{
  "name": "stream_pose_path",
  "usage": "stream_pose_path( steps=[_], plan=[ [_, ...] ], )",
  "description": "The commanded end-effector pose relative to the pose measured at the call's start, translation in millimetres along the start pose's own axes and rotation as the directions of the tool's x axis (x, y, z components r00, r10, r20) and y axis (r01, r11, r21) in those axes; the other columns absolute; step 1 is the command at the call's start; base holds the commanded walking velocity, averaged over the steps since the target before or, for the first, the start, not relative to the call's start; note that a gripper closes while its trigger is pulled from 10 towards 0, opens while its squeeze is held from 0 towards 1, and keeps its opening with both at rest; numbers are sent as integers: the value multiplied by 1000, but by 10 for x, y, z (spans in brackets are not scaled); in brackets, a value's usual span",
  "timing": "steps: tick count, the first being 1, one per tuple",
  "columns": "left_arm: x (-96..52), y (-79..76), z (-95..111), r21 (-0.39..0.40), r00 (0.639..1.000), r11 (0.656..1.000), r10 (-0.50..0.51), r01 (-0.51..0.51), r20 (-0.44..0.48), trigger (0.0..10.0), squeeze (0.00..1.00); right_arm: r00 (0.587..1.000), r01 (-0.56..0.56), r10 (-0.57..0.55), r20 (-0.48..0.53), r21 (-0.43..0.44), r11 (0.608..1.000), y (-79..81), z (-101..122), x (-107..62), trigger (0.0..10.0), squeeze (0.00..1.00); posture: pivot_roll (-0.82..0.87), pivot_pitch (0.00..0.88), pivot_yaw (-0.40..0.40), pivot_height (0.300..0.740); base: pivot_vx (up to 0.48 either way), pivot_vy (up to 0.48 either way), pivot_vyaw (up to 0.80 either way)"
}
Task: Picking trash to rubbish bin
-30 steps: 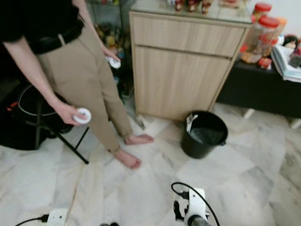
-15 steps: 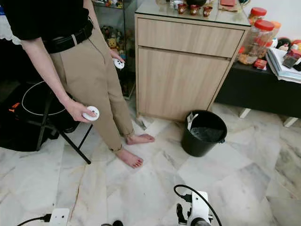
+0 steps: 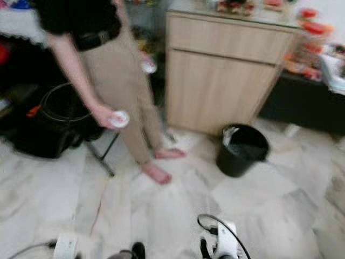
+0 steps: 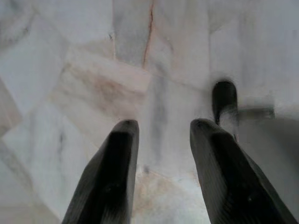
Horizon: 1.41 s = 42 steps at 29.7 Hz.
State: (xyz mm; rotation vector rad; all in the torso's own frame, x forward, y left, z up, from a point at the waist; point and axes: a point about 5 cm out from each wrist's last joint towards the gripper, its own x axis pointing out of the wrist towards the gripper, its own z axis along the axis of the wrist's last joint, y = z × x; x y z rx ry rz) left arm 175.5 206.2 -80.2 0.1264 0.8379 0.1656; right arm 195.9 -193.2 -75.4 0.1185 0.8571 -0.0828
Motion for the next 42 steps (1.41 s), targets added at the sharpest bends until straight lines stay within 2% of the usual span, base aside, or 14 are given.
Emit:
stream_pose_path(
  steps=[1,7,15,35,42],
  plan=[
    [-54,64,-202,11,997,1000,13,-12,-72,10000,0,1000,-1,1,-2,10,1000,24,-25,-3,10000,0,68,192,-38,740,0,0,0],
    [-54,57,-201,6,997,1000,13,-12,-71,10000,0,1000,-11,11,-2,16,1000,35,-21,-1,10000,0,69,194,-40,740,0,0,-400],
    [-53,58,-198,3,997,1000,15,-15,-70,10000,0,1000,-12,12,-3,5,1000,42,-15,2,10000,0,69,197,-39,740,0,0,0],
    [-49,67,-180,-1,998,1000,17,-17,-59,10000,0,1000,-8,8,-4,5,1000,43,-20,1,10000,0,66,201,-37,740,0,0,-792],
    [-50,71,-182,38,998,999,24,-22,-58,10000,0,1000,-10,10,-7,5,1000,47,-34,-2,10000,0,71,206,-38,740,0,0,-788]
  ],
)
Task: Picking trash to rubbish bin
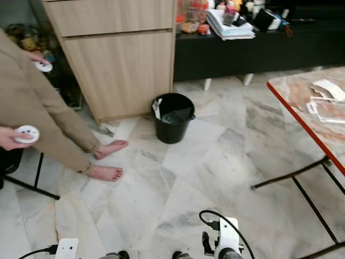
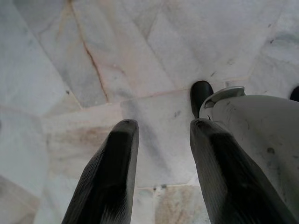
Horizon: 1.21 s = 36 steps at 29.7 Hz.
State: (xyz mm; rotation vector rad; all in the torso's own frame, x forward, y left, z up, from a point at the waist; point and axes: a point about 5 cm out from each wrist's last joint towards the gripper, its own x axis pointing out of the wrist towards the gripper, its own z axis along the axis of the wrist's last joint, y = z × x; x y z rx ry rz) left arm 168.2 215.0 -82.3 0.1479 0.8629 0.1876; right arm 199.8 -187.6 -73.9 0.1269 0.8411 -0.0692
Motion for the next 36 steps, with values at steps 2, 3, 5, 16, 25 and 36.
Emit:
stream_pose_path(
  steps=[2,3,5,16,25,36],
  plan=[
    [-32,-21,-112,31,999,999,-4,5,-34,10000,0,1000,5,-5,-23,1,1000,-13,-67,-15,10000,0,70,207,-39,740,0,-298,-788],
    [-33,-21,-116,29,999,1000,-3,4,-36,10000,0,1000,5,-5,-23,1,1000,-11,-68,-15,10000,0,68,207,-40,740,0,-349,-788],
    [-35,-21,-126,21,999,1000,-2,3,-41,10000,0,1000,4,-4,-23,0,1000,-10,-68,-15,10000,0,68,207,-39,740,0,0,-788],
    [-37,-18,-129,34,999,999,2,-1,-41,10000,0,1000,5,-5,-24,-2,1000,-18,-71,-17,10000,0,70,205,-39,740,0,-72,-791],
    [-35,-20,-125,28,999,1000,2,-1,-41,10000,0,1000,5,-5,-23,-3,1000,-17,-62,-15,10000,0,69,200,-40,740,0,-77,-792],
    [-33,-16,-124,36,999,999,1,0,-43,10000,0,1000,1,-1,-22,-4,1000,-5,-60,-12,10000,0,68,188,-34,740,0,-245,-790]
  ],
)
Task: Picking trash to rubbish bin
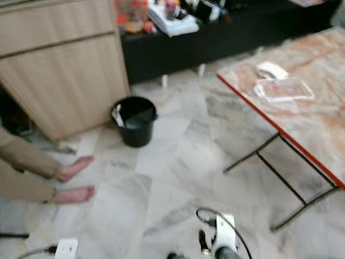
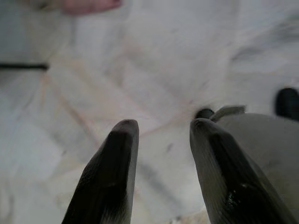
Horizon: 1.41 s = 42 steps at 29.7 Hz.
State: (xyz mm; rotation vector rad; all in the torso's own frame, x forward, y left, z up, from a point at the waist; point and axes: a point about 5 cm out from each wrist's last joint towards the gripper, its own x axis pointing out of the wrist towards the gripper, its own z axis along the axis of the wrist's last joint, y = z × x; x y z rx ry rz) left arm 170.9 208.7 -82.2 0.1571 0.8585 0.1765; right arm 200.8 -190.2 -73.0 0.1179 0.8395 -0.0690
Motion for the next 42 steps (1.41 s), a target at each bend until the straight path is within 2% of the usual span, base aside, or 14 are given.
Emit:
stream_pose_path(
  steps=[1,24,42],
  plan=[
    [-36,50,-144,21,999,1000,8,-7,-47,10000,0,1000,-3,3,-24,4,1000,20,-77,-13,10000,0,69,184,-33,740,0,0,-800],
    [-27,88,-124,38,999,999,-1,3,-41,10000,0,1000,-6,7,-30,11,1000,44,-104,-17,10000,0,73,150,-14,740,0,0,-789],
    [-27,79,-126,39,999,999,-2,4,-45,10000,0,1000,0,0,-28,17,1000,32,-98,-16,10000,0,72,174,-17,740,0,0,-790]
  ],
)
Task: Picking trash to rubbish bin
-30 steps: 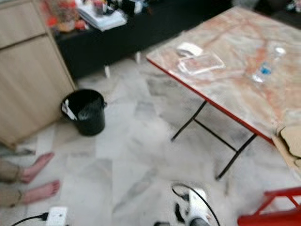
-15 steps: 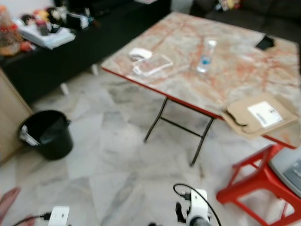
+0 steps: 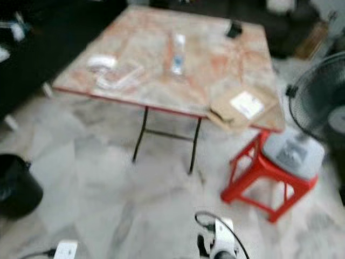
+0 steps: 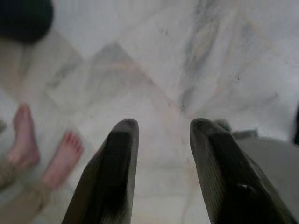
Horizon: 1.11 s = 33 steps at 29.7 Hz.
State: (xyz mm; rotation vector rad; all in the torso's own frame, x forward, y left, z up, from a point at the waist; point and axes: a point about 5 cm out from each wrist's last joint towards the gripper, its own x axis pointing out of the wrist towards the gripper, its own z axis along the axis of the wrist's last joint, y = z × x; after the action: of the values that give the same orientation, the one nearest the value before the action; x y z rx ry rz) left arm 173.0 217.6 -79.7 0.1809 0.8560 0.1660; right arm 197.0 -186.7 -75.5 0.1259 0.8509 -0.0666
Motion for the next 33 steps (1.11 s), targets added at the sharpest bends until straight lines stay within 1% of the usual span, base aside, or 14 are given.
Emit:
stream_pose_path(
  steps=[1,14,17,18,19,21,25,26,28,30,31,32,33],
  plan=[
    [-43,-16,-153,13,999,1000,-3,4,-51,10000,0,1000,5,-5,-17,11,1000,1,-51,-9,10000,0,72,176,-19,740,0,0,-788],
    [-42,-12,-148,9,999,1000,3,-3,-48,10000,0,1000,2,-2,-14,12,1000,14,-40,-5,10000,0,77,184,-16,740,0,0,-788],
    [-26,-11,-83,29,1000,1000,1,0,-18,10000,0,1000,-9,9,4,19,1000,42,-4,4,10000,0,79,186,-11,740,0,0,-263],
    [-7,-21,0,45,1000,999,-3,3,17,10000,0,1000,-16,16,19,20,1000,64,38,14,10000,0,83,186,-8,740,0,0,0],
    [-7,-21,0,45,1000,999,-3,3,17,10000,0,1000,-16,16,19,20,1000,64,38,14,10000,0,83,186,-8,740,0,0,0],
    [23,-47,159,60,996,998,-11,6,83,10000,0,998,-35,35,52,4,999,108,129,33,10000,0,86,186,-4,740,0,0,0],
    [50,-84,392,85,983,996,-20,5,182,10000,0,990,-70,73,125,-24,997,190,335,66,10000,0,84,187,1,740,0,0,0],
    [59,-89,518,76,972,997,-13,-5,235,10000,0,980,-95,101,173,-42,995,242,468,78,10000,0,82,186,2,740,0,0,0],
    [61,-90,548,73,969,997,-11,-7,246,10000,0,977,-101,108,184,-46,994,255,500,81,10000,0,82,186,2,740,0,0,0],
    [61,-121,829,55,935,998,-5,-15,356,10000,0,948,-160,182,262,-104,982,391,737,88,10000,0,78,182,2,740,0,0,0],
    [31,-172,1100,51,887,999,-12,-13,462,10000,0,906,-200,242,347,-152,968,517,981,72,10000,0,79,179,1,740,0,0,0],
    [31,-172,1100,51,887,999,-12,-13,462,10000,0,906,-200,242,347,-152,968,517,981,72,10000,0,79,179,1,740,0,0,0],
    [-3,-201,1268,29,850,1000,-8,-9,527,10000,0,866,-222,270,421,-160,962,598,1177,44,10000,0,78,179,0,740,0,0,0]
  ],
)
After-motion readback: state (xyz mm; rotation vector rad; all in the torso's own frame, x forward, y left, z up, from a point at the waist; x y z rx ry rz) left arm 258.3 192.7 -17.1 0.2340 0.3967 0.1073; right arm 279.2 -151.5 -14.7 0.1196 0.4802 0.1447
